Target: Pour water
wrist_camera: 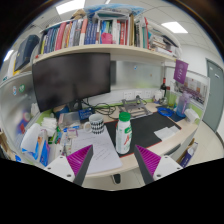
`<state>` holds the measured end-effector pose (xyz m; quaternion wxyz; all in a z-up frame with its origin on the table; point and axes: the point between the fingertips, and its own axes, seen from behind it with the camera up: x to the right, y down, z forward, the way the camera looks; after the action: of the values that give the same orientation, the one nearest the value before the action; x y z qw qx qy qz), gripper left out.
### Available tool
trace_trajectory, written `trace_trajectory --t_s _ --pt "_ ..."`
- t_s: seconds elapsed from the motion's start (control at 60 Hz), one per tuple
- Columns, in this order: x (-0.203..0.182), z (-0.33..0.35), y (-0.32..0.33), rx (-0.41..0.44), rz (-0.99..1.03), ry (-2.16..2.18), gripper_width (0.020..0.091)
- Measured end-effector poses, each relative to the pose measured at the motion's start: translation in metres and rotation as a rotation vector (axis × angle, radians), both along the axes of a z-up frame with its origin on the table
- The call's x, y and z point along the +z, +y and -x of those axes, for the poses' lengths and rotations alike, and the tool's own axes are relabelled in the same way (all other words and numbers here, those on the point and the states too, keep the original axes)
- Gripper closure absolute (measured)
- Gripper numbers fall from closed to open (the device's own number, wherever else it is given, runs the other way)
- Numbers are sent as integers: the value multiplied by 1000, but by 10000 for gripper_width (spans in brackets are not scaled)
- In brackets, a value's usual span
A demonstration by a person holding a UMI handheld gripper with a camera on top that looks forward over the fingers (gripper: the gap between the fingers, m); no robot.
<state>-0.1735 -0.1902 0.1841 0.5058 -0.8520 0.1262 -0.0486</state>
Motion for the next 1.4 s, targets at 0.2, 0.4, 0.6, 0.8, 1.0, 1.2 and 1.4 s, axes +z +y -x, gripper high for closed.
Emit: trace_trajectory --t_s 0.2,0.4,0.6,0.8,1.0,1.2,1.4 --pt "-28 -27 33 43 -26 -74 250" --pt "-65 -57 84 75 -73 -102 247" --pt "-83 -79 126 139 -100 -102 246" --pt "-91 -80 158 231 -175 -62 402" --pt "-94 -75 171 267 -225 -69 633" --pt "-93 -72 175 279 -235 -80 722" --pt "-74 -85 188 256 -187 -125 722"
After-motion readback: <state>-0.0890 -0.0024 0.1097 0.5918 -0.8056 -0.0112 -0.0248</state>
